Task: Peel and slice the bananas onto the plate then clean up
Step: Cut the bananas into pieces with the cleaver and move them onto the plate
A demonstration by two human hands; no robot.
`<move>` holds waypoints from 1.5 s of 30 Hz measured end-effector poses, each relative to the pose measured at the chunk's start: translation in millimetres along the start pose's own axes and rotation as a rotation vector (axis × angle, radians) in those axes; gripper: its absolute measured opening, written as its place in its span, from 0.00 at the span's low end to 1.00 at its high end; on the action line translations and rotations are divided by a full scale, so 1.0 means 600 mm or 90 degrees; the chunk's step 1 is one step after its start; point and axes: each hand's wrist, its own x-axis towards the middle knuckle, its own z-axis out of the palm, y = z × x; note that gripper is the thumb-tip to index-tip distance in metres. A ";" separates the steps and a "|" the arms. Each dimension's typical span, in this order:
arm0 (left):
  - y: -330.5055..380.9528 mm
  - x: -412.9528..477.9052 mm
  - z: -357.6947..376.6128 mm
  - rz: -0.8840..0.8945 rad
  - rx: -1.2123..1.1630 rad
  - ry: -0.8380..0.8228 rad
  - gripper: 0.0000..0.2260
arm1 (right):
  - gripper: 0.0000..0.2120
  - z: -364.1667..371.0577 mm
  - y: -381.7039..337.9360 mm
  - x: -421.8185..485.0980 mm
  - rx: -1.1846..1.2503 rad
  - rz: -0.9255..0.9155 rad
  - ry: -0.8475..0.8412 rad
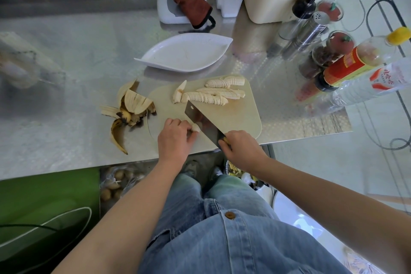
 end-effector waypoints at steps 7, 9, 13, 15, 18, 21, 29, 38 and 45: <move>0.000 -0.001 -0.001 0.003 0.005 -0.006 0.09 | 0.14 0.000 0.003 -0.003 -0.013 -0.001 -0.011; 0.000 -0.001 -0.001 0.001 0.002 -0.007 0.09 | 0.14 -0.004 0.004 -0.005 0.002 -0.012 0.014; 0.000 0.000 -0.001 -0.001 0.013 -0.009 0.09 | 0.14 -0.007 -0.001 -0.005 0.010 -0.028 0.035; 0.000 0.000 -0.001 -0.002 0.011 -0.010 0.09 | 0.14 -0.007 -0.004 -0.004 0.009 -0.028 0.029; -0.001 0.000 -0.001 -0.005 0.013 -0.010 0.09 | 0.13 -0.007 -0.004 -0.004 0.011 -0.026 0.029; 0.000 0.000 -0.001 -0.003 0.016 -0.011 0.09 | 0.13 -0.006 -0.004 -0.003 0.005 -0.022 0.026; 0.004 -0.001 -0.004 -0.002 0.009 -0.014 0.09 | 0.14 0.008 0.004 -0.002 -0.028 0.007 -0.015; 0.003 -0.002 -0.005 -0.002 0.010 -0.008 0.09 | 0.15 -0.001 0.002 -0.004 0.005 -0.025 0.028; 0.002 0.000 -0.002 0.000 0.013 -0.007 0.09 | 0.19 -0.007 -0.006 -0.002 -0.002 -0.023 0.014</move>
